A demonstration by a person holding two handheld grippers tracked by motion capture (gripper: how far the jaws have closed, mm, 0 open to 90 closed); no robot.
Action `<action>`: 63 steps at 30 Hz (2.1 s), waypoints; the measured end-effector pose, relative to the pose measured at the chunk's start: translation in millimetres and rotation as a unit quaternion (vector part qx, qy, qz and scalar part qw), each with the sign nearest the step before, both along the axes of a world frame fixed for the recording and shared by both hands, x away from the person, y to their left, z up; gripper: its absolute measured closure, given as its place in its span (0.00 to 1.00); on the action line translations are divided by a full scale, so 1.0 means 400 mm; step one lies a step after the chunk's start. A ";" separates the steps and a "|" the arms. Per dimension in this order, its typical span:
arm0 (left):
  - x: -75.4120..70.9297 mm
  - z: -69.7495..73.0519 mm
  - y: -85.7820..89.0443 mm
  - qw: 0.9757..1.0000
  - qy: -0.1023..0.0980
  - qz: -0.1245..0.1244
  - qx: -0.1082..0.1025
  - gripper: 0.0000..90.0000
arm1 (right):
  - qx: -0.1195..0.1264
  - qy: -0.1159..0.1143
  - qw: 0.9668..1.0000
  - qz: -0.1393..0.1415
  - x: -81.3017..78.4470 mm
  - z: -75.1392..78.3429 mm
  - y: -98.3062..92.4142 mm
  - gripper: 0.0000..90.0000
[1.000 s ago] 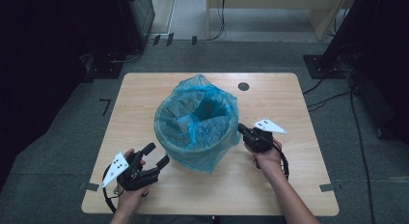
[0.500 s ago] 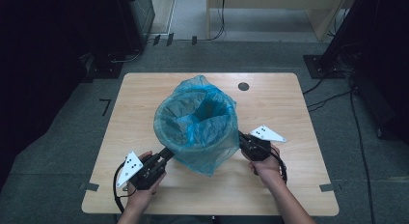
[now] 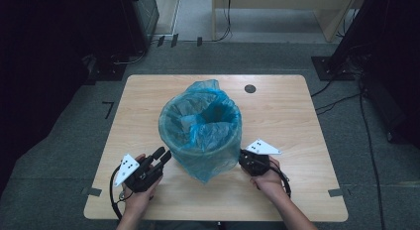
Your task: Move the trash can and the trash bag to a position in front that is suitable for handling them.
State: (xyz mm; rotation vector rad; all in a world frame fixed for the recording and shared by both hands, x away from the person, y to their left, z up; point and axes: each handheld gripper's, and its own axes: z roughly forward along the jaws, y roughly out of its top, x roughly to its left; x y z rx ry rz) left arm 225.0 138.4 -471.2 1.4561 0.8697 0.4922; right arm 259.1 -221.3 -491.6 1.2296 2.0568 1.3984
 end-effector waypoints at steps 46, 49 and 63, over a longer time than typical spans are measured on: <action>0.101 -0.040 0.009 0.990 0.104 0.074 0.066 1.00 | 0.161 -0.112 0.980 -0.023 0.038 0.213 -0.098 0.67; 0.098 -0.042 0.006 0.990 0.102 0.067 0.065 1.00 | 0.179 -0.074 0.981 -0.006 0.065 0.198 -0.084 0.74; 0.107 -0.093 0.036 0.966 0.187 0.104 0.148 1.00 | -0.084 0.080 0.984 -0.133 0.119 -0.032 -0.070 1.00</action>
